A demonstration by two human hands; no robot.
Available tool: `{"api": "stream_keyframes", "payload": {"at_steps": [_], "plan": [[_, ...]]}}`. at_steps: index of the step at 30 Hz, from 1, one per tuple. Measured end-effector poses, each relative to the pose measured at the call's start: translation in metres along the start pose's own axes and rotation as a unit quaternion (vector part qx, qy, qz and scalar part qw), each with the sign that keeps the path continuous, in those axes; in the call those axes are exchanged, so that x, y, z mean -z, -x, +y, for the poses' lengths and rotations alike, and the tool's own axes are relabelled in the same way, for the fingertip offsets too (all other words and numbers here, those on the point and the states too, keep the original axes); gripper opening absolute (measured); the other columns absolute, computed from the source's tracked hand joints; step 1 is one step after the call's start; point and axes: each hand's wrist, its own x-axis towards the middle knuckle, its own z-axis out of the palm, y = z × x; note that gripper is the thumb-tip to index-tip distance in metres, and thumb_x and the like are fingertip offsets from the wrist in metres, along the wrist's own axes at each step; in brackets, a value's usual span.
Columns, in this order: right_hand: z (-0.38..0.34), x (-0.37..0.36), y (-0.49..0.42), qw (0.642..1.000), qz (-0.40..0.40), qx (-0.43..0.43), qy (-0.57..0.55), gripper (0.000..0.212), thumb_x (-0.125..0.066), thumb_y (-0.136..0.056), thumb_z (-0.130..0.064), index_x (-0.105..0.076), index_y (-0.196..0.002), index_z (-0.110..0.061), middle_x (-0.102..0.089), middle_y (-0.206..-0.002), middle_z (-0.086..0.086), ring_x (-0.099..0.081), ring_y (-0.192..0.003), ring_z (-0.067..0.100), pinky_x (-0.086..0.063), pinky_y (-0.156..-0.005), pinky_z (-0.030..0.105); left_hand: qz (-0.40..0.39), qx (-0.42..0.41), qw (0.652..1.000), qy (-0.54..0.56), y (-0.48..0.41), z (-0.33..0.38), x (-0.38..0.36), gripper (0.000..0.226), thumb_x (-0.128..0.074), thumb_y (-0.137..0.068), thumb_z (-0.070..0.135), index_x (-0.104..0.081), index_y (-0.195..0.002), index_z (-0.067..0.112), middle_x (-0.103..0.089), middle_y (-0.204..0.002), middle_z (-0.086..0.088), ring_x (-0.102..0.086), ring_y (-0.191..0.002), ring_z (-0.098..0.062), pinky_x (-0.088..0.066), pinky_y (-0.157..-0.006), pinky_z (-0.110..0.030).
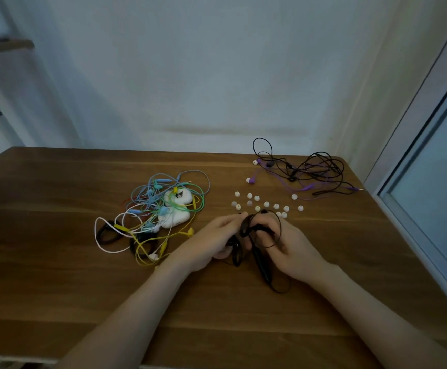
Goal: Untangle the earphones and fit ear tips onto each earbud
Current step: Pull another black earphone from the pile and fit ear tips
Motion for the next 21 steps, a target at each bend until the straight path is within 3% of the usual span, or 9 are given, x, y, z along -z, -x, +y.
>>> {"api": "stream_keyframes", "payload": {"at_steps": [4,7,11,15,18,21], "plan": [[0.0035,-0.0028,-0.002,1.0,-0.015,-0.012,-0.014,0.025,-0.047,-0.094,-0.009,-0.056,-0.113,-0.023,-0.055,-0.107,-0.025,-0.055,-0.1,-0.004,-0.04,-0.087,0.009,0.023,-0.061,0.998,-0.009,-0.0029,-0.0058,0.0047,0.021,-0.045,-0.1,0.032,-0.059,-0.092,0.02,-0.039,-0.06,0.002,-0.026,-0.047,-0.01,-0.022,-0.042,-0.018],[0.005,-0.0005,-0.0028,0.998,-0.008,-0.039,-0.043,0.028,-0.05,-0.093,-0.002,-0.056,-0.109,-0.024,-0.058,-0.108,-0.018,-0.058,-0.102,0.001,-0.042,-0.087,0.012,0.019,-0.102,0.995,-0.012,-0.0029,-0.0076,0.0027,0.013,-0.049,-0.098,0.023,-0.062,-0.097,0.022,-0.05,-0.06,0.012,-0.042,-0.05,-0.004,-0.033,-0.048,-0.015],[0.0005,0.0018,-0.0009,0.991,-0.032,-0.088,-0.097,0.034,-0.048,-0.094,0.0,-0.053,-0.107,-0.031,-0.06,-0.105,-0.018,-0.061,-0.098,0.005,-0.048,-0.084,0.018,0.011,-0.139,0.99,-0.027,-0.0055,-0.0103,-0.0001,0.009,-0.053,-0.095,0.014,-0.061,-0.098,0.016,-0.062,-0.076,0.022,-0.057,-0.072,0.007,-0.042,-0.066,-0.008],[-0.0006,-0.0007,0.0017,0.978,-0.011,-0.144,-0.15,0.028,-0.052,-0.095,-0.004,-0.044,-0.111,-0.026,-0.066,-0.088,-0.007,-0.064,-0.079,0.011,-0.052,-0.074,0.027,0.013,-0.132,0.991,-0.012,-0.0027,-0.0095,-0.0017,0.005,-0.055,-0.092,0.017,-0.057,-0.09,0.013,-0.059,-0.062,0.021,-0.052,-0.056,0.006,-0.038,-0.055,-0.007],[-0.0011,-0.0006,0.0017,0.973,-0.005,-0.168,-0.157,0.019,-0.053,-0.095,-0.004,-0.051,-0.099,-0.023,-0.064,-0.08,-0.002,-0.061,-0.071,0.013,-0.053,-0.07,0.032,0.024,-0.112,0.993,-0.021,-0.0014,-0.0089,-0.0023,0.016,-0.058,-0.088,0.03,-0.056,-0.087,0.014,-0.051,-0.054,0.018,-0.042,-0.048,0.002,-0.032,-0.049,-0.012],[-0.0013,-0.0012,0.0014,0.971,-0.006,-0.19,-0.145,0.012,-0.055,-0.095,-0.011,-0.055,-0.092,-0.022,-0.063,-0.078,-0.001,-0.062,-0.07,0.014,-0.053,-0.07,0.036,0.041,-0.091,0.994,-0.045,-0.0025,-0.0107,-0.0025,0.013,-0.054,-0.095,0.025,-0.056,-0.088,0.015,-0.049,-0.05,0.017,-0.042,-0.045,0.002,-0.032,-0.047,-0.011]]}}
